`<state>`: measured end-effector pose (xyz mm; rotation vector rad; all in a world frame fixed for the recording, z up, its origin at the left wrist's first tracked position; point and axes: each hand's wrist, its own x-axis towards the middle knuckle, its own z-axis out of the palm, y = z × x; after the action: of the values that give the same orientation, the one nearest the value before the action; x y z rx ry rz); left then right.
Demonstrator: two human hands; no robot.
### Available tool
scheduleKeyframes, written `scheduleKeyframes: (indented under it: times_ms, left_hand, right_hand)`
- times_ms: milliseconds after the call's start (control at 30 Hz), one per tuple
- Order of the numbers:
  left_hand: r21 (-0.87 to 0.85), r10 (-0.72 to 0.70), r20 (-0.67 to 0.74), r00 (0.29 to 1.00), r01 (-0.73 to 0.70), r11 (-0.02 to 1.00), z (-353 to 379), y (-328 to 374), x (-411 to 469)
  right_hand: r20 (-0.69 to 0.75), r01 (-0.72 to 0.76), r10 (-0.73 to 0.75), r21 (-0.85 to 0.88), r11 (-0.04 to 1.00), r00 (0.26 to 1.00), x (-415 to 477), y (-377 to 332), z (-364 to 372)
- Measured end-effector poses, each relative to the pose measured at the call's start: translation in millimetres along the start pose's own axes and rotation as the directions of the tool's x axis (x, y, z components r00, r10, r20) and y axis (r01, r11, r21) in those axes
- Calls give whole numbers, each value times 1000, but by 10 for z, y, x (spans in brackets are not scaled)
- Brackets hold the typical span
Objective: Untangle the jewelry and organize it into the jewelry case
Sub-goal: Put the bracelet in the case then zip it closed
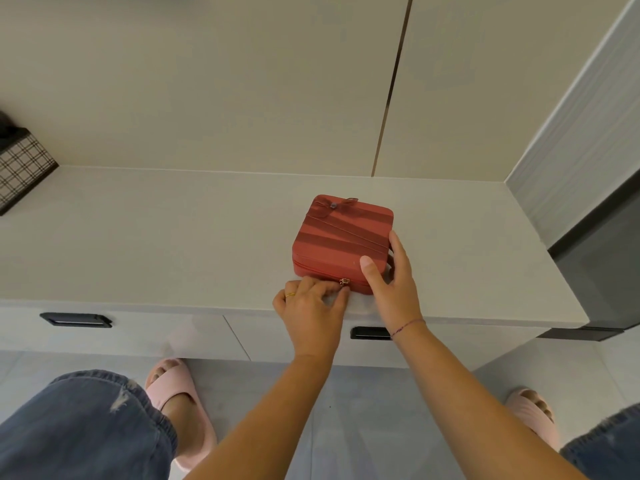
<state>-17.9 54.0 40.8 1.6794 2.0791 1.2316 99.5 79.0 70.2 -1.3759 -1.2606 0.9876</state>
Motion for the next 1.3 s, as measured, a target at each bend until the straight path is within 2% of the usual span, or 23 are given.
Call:
scheduleKeyframes:
  times_ms: [167, 467, 600, 800, 967, 1133, 1200, 1300]
  left_hand:
    - [-25, 31, -23, 999, -32, 999, -17, -61, 5]
    - [-259, 60, 34, 998, -50, 965, -239, -179, 88]
    - [-344, 10, 141, 990, 39, 938, -318, -222, 186]
    - [-391, -80, 216, 973, 162, 906, -515, -346, 384]
    - [-452, -75, 325, 943, 225, 863, -556, -318, 341]
    - [-397, 18, 380, 925, 145, 906, -465, -195, 235]
    - [-392, 8, 385, 923, 155, 907, -434, -187, 239]
    - [-419, -29, 400, 916, 211, 883, -429, -187, 252]
  right_hand:
    - [-13, 13, -13, -5, 1000, 1000, -9, -15, 8]
    - [3, 24, -24, -31, 999, 1000, -17, -53, -2]
    - [13, 15, -15, -42, 999, 1000, -13, -54, -22]
    - [22, 10, -9, -50, 999, 1000, -19, -91, -34]
    - [77, -2, 4, -25, 1000, 997, 126, -73, -217]
    - [112, -15, 34, -166, 986, 993, 406, -118, -518]
    - [53, 73, -58, -328, 942, 997, 427, -151, -490]
    - [58, 235, -249, -581, 779, 967, 300, -194, -245]
